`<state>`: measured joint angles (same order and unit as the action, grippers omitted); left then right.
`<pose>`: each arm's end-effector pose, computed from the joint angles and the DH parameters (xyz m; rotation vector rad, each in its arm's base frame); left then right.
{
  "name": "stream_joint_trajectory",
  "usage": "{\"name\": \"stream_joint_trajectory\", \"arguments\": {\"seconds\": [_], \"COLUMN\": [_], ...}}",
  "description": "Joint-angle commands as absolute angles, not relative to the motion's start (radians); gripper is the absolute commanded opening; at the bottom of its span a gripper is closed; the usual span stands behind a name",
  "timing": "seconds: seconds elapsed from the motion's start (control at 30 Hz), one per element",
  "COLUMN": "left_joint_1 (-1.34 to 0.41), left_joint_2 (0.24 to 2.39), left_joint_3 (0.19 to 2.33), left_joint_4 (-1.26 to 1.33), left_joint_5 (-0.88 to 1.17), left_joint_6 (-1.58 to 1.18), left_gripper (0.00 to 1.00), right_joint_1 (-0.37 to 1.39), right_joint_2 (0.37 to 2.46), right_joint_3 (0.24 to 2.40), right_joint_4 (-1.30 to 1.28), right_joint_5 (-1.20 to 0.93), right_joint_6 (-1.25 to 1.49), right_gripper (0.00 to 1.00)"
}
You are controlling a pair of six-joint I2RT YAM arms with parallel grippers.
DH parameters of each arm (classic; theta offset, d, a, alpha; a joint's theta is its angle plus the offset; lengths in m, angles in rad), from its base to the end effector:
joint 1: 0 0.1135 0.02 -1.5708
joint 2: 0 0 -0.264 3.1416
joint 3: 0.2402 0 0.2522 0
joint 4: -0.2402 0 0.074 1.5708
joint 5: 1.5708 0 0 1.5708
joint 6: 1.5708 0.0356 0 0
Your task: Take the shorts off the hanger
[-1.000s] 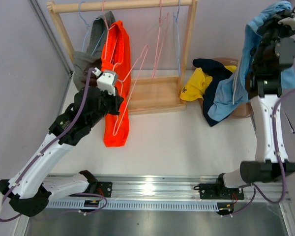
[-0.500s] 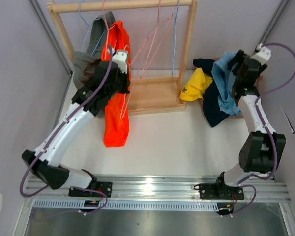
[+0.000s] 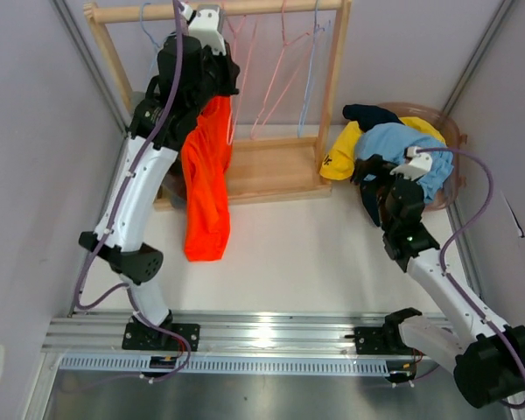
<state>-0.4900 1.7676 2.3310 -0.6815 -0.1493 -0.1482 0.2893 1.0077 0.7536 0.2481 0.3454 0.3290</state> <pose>0.3158 -0.1625 0.5411 0.1774 1.6906 -0.3523 0.2323 0.0566 0.3326 0.3009 1.5515 0.2122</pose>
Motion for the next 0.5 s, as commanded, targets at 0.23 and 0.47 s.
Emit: {"name": "stream_joint_trajectory", "arguments": {"seconds": [0.23, 0.47], "left_joint_1": [-0.426, -0.4], "left_joint_2": [1.957, 2.048], "left_joint_3": [2.491, 2.539], "left_joint_4": [-0.522, -0.472], "left_joint_5": [-0.08, -0.057], "left_joint_6": [-0.206, -0.256], "left_gripper": [0.0, 0.0], "right_joint_1": [0.569, 0.6], "right_joint_2": [0.927, 0.878], "right_joint_3": [0.609, 0.575], "right_joint_4": [0.255, 0.239], "right_joint_5": [0.486, 0.5], "right_joint_6": [0.292, 0.279], "right_gripper": [0.92, 0.92]}}
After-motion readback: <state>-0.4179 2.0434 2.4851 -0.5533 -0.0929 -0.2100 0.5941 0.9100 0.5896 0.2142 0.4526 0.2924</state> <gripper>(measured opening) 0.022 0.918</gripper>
